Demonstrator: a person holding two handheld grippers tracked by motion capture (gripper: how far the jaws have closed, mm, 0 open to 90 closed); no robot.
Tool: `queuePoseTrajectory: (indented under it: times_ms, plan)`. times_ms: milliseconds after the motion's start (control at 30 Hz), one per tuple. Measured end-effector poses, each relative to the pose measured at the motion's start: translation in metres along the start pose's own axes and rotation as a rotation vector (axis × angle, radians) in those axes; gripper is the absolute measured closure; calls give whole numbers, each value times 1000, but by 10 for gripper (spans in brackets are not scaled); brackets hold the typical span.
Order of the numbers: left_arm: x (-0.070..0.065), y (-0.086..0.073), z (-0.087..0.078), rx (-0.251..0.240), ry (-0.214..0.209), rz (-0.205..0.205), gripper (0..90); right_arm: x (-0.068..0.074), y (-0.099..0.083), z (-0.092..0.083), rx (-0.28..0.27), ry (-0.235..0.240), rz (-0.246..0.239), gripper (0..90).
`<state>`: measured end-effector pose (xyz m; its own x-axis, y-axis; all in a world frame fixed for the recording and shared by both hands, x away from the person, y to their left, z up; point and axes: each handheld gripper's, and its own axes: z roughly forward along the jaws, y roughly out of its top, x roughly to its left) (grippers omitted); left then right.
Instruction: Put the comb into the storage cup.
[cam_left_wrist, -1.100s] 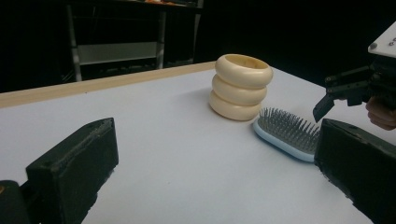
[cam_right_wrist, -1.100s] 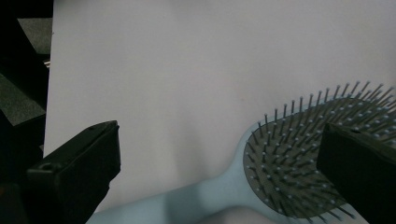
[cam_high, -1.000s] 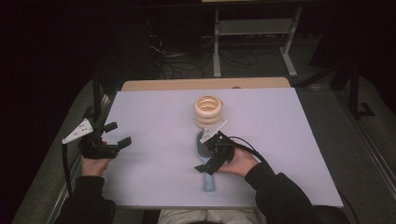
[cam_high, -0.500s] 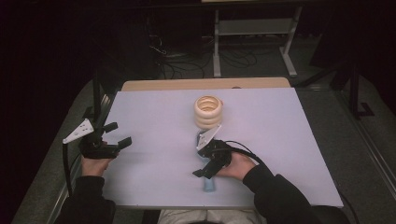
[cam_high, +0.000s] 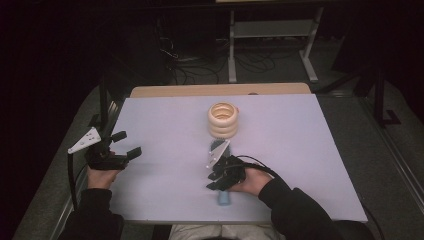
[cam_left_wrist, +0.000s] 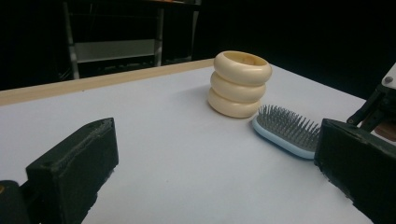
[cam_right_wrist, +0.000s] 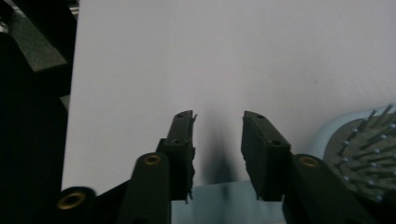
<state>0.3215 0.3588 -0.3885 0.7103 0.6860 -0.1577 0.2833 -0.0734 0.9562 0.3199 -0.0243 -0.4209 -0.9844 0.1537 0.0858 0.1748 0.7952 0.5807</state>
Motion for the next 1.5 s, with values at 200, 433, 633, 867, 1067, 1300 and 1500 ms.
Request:
queuePoseTrajectory:
  times_ms: [200, 433, 633, 867, 1067, 1300, 1500]
  plan:
    - [0, 0, 1, 6, -4, -1, 0, 3, -1, 2, 26, -14, -20, 827]
    - [0, -1, 1, 8, -4, 2, 0, 7, -2, 5, 85, -46, -45, 858]
    - [0, -1, 1, 7, -11, -1, 0, 9, -5, 3, 97, -34, -42, 881]
    - [0, -1, 2, 12, -15, -4, 0, 10, -12, -1, 116, -31, -23, 883]
    - [0, -1, 2, 11, -16, -5, 0, 12, -18, -4, 138, -24, -3, 883]
    - [0, -1, 2, 12, -16, -5, 0, 10, -27, -10, 148, -29, 24, 884]
    - [0, -1, 2, 14, -16, -6, 0, 4, -38, -18, 144, -34, 73, 884]
